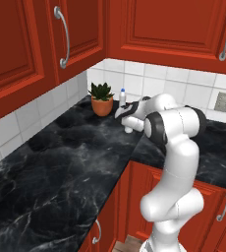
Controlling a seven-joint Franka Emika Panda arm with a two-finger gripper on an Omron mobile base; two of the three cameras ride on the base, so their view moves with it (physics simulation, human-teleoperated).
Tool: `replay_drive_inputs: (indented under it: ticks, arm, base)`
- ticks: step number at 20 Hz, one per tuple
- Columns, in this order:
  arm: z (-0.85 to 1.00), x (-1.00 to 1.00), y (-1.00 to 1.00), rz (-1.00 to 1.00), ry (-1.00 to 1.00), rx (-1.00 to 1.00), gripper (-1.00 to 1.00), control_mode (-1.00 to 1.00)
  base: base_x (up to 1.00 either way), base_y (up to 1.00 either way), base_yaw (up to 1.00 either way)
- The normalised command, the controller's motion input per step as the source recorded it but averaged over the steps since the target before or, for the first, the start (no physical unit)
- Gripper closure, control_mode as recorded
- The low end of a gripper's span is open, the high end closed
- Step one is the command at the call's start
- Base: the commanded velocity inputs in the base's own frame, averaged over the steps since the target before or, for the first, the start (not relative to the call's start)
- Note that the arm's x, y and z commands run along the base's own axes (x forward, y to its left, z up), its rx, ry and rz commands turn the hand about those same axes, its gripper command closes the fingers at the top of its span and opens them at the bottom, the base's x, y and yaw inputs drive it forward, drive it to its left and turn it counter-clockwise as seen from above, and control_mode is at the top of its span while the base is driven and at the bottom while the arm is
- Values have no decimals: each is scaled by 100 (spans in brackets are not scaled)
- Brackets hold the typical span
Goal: Place the drinks on the dining counter in a tight cluster.
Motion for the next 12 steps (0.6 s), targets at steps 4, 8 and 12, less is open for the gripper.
replay_drive_inputs:
  ticks: [4, 8, 12]
  arm:
    - [-5, 12, -1, 0, 0, 0, -100, -100]
    - [-7, 12, 0, 0, 0, 0, -100, -100]
    - [-8, 11, 0, 0, 0, 0, -100, -100]
  base:
    - [0, 0, 0]
    - [0, 0, 0]
    - [0, 0, 0]
